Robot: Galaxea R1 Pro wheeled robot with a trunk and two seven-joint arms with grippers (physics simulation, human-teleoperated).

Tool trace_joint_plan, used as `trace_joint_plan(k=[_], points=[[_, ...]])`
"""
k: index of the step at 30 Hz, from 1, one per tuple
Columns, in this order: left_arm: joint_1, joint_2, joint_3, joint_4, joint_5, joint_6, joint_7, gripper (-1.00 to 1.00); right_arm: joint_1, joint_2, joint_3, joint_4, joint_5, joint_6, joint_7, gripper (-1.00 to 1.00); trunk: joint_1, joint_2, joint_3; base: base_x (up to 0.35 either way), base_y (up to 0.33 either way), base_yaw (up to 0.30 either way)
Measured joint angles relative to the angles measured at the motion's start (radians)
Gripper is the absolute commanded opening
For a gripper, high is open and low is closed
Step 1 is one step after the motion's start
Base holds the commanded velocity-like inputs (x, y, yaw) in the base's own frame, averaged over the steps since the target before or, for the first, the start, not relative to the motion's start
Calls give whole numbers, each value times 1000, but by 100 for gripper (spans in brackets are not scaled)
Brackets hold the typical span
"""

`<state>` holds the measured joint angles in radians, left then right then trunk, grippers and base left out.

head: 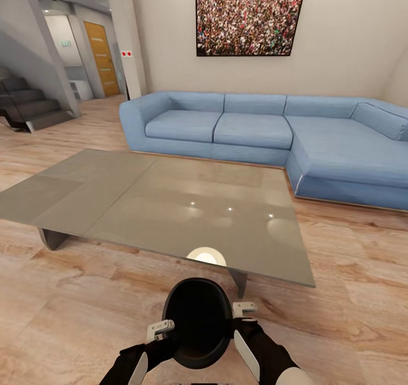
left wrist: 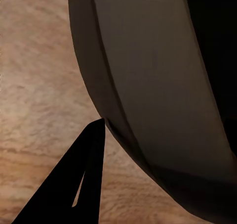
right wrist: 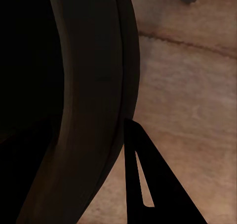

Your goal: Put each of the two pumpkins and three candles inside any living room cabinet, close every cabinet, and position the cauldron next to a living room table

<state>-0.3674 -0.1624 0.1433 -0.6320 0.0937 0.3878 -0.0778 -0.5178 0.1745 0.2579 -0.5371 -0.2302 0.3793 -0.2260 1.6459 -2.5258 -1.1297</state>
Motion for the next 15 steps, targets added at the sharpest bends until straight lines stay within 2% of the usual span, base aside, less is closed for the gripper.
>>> trace_joint_plan(k=[3,4,5,13,15], points=[[0,0,0,0,1,1,0,-100,0,0,0,-1,0,1,0,-100,0,0,0,0,0,0],[0,0,0,0,1,1,0,100,0,0,0,-1,0,1,0,100,0,0,0,0,0,0],[1,1,17,18,41,0,-11,100,1,0,7,26,-3,-32,44,100,3,0,0,0,0,0],[1,1,18,20,42,2,-11,100,1,0,7,28,-10,-34,48,100,3,0,0,0,0,0],[1,1,18,20,43,3,-12,100,1,0,7,28,-9,-34,48,100,2,1,7,0,0,0]])
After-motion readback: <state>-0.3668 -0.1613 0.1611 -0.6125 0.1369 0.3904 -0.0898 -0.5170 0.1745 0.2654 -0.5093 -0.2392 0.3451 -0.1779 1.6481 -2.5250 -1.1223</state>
